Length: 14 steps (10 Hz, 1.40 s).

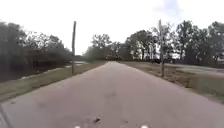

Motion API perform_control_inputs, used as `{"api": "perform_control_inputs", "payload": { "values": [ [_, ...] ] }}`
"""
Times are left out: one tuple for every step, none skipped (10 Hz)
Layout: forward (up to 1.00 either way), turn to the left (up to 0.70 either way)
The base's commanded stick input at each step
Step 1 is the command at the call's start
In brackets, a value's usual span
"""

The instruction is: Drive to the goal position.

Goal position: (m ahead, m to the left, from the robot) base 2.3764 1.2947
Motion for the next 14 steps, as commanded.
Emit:
{"api": "perform_control_inputs", "payload": {
  "values": [
    [0.70,-0.35],
    [0.70,-0.34],
    [0.70,0.00],
    [0.70,0.00],
    [0.70,0.00],
    [0.70,0.00],
    [0.70,0.00],
    [0.70,0.00],
    [0.70,0.00],
    [0.70,0.00],
    [0.70,0.00],
    [0.70,0.00],
    [0.70,0.00],
    [0.70,0.00]
  ]
}}
